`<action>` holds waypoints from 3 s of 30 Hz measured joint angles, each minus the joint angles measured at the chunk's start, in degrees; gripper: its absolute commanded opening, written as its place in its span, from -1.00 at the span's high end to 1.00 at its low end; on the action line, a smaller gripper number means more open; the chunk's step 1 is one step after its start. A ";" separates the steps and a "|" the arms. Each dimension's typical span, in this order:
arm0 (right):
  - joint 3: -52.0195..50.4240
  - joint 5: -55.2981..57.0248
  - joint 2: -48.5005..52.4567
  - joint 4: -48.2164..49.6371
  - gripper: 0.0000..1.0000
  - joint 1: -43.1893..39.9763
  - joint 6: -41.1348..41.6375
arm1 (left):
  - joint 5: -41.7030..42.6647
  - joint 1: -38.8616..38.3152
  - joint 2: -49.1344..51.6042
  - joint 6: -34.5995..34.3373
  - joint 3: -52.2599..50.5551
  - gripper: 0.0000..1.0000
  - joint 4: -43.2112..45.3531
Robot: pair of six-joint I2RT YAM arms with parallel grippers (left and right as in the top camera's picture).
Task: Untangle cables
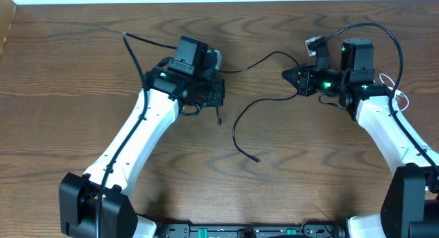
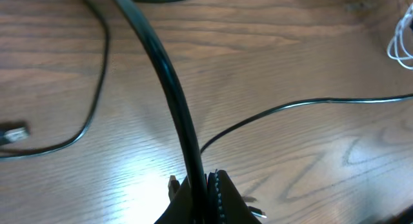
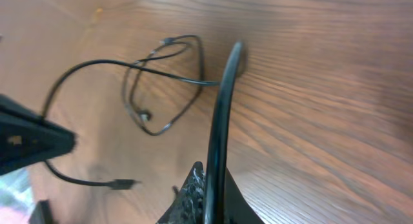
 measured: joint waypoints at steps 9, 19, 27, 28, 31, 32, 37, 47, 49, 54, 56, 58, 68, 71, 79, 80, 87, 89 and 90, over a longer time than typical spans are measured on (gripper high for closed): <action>0.00 -16.41 -0.02 3.04 0.98 2.25 1.55 | 5.22 -1.90 0.00 -3.32 -0.04 0.85 8.44; 0.00 -22.82 -0.02 5.60 0.98 5.53 -0.04 | 14.32 -1.90 0.00 -25.16 -0.07 0.85 15.87; 0.00 -23.50 -0.02 7.85 0.87 6.36 -0.20 | 22.86 -1.84 0.00 -35.58 -0.09 0.85 22.32; 0.00 -23.50 -0.02 7.98 0.76 6.36 -0.17 | 24.20 -1.84 0.00 -36.22 -0.09 0.85 22.86; 0.00 -24.17 -0.02 8.02 0.59 6.36 -0.35 | 25.94 -1.79 0.00 -37.27 -0.09 0.85 23.32; 0.00 -24.52 -0.02 8.02 0.56 6.38 -0.44 | 26.27 -1.79 0.00 -37.62 -0.09 0.85 23.32; 0.00 -27.98 -0.02 8.22 0.47 6.40 -1.75 | 27.74 -1.66 0.00 -38.10 -0.09 0.85 23.21; 0.00 -31.95 -0.02 8.13 0.54 5.66 -3.61 | 30.80 -1.25 0.00 -38.10 -0.09 0.85 23.32; 0.00 -32.48 -0.02 8.13 0.45 5.57 -3.78 | 31.50 -1.01 0.00 -38.10 -0.09 0.86 23.30; 0.00 -34.53 -0.02 8.22 0.37 4.57 -4.22 | 32.61 -0.50 0.00 -38.07 -0.09 0.85 23.12; 0.00 -35.47 -0.02 8.22 0.38 3.80 -4.24 | 32.96 -0.37 0.00 -38.07 -0.09 0.85 23.06; 0.00 -36.06 -0.02 8.22 0.37 3.30 -4.24 | 32.98 -0.26 0.00 -38.07 -0.09 0.85 23.06; 0.00 -36.44 -0.02 8.15 0.37 4.87 -4.87 | 33.09 -0.22 -0.02 -38.07 -0.09 0.85 23.06; 0.00 -35.60 -0.02 7.98 0.49 5.88 -4.94 | 33.33 -0.15 0.00 -38.07 -0.09 0.85 23.06; 0.00 -32.52 -0.02 8.09 0.98 7.13 -5.35 | 32.96 0.02 0.00 -38.10 -0.09 0.31 22.82; 0.00 -31.85 -0.02 8.00 0.98 7.13 -5.31 | 32.89 0.04 0.00 -37.88 -0.09 0.00 22.93; 0.00 -24.52 -0.04 4.74 0.98 7.10 -4.85 | 26.75 0.68 0.00 -32.70 -0.09 -0.90 21.99; 0.00 -19.37 -0.07 1.31 0.98 7.10 -4.55 | 24.09 2.05 0.00 -29.75 -0.09 -0.93 20.11; 0.00 -16.72 -0.07 -0.37 0.98 7.13 -4.55 | 22.77 3.04 0.00 -28.37 -0.09 -0.93 18.84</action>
